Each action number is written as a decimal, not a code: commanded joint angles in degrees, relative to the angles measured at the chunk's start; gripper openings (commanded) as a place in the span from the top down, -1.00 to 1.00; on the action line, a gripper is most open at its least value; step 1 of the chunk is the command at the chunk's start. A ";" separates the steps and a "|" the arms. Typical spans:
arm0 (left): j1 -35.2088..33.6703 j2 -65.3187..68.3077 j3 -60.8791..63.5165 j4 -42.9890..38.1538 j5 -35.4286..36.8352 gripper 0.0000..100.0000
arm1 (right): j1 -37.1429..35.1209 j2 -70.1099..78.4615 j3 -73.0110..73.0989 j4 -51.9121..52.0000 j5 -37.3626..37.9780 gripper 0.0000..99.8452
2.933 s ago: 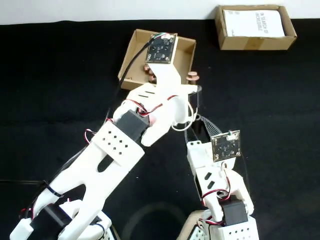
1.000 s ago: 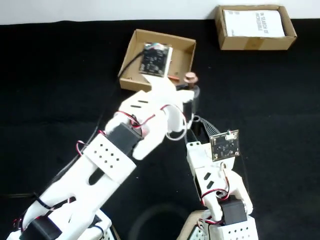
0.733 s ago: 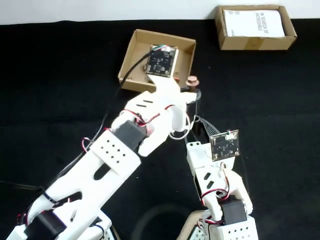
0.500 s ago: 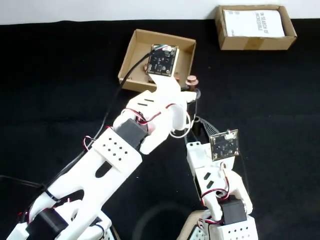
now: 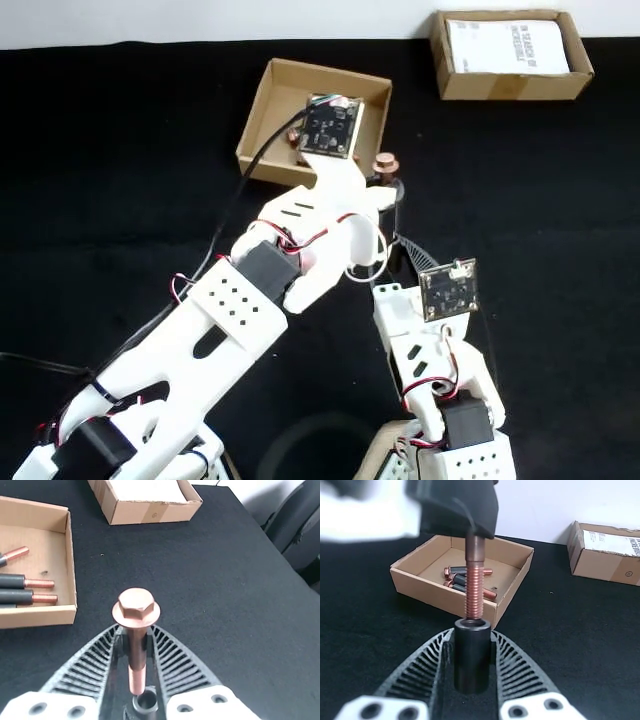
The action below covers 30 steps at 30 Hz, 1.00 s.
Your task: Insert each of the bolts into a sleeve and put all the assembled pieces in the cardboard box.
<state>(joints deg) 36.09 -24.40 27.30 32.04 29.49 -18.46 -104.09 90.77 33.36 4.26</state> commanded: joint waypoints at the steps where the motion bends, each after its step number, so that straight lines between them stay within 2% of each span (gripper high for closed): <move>1: 0.92 -0.66 -2.59 1.58 1.23 0.98 | 0.04 -0.40 -1.63 -0.22 0.18 0.99; 19: 1.36 -4.97 -2.24 5.54 1.58 0.98 | 0.04 -0.31 -0.75 -0.31 0.26 0.99; 30: 1.36 -4.35 -2.24 3.52 3.87 0.98 | -0.13 -0.31 -0.75 -0.31 0.26 0.99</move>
<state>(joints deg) 36.44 -27.30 26.86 36.79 33.10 -18.55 -104.09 90.77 33.36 4.35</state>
